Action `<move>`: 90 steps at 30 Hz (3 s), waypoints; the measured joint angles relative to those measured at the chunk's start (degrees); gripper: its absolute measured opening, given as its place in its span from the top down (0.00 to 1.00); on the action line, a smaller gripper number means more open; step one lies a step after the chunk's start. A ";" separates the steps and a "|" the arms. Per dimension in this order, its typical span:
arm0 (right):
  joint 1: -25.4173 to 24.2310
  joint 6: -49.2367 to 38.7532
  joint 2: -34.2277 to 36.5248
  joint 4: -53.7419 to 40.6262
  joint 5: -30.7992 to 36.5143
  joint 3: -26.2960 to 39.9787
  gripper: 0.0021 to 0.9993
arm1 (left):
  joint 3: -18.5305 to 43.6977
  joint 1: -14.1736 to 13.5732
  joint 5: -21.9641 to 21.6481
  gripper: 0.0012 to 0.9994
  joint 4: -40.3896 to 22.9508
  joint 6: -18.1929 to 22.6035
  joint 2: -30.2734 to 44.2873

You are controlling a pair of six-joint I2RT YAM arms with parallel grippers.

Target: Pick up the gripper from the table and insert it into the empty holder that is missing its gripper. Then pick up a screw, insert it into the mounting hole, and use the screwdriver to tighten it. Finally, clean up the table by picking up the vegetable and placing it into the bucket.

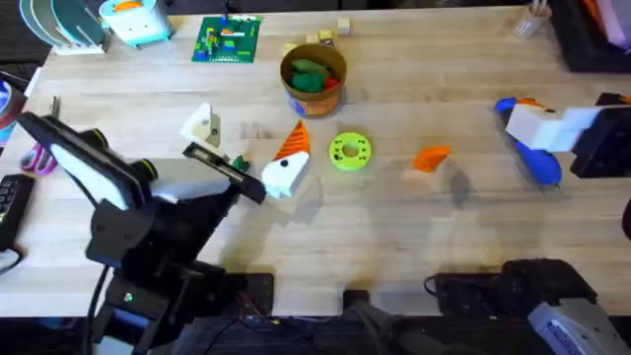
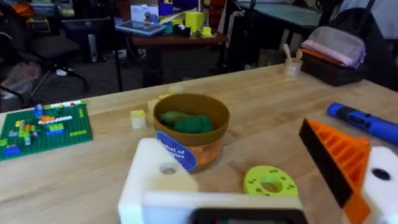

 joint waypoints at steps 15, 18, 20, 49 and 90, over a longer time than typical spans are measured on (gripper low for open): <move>0.00 0.00 0.00 0.00 0.00 0.00 0.01 | -5.41 0.00 3.59 0.01 -5.86 -0.63 -7.04; 0.00 0.00 0.01 -0.02 0.00 0.00 0.01 | -5.41 0.00 3.80 0.01 -5.86 -0.66 -7.04; 0.00 0.00 0.00 -0.02 0.00 0.00 0.01 | -5.41 0.00 3.90 0.01 -5.86 -0.66 -7.04; 0.02 0.05 0.00 -0.02 -0.02 0.00 0.01 | -5.41 0.00 4.20 0.01 -5.84 -0.66 -7.04; 19.61 -23.65 36.51 0.99 1.78 -0.79 0.10 | -5.41 0.00 25.25 0.01 -5.90 -0.90 -7.04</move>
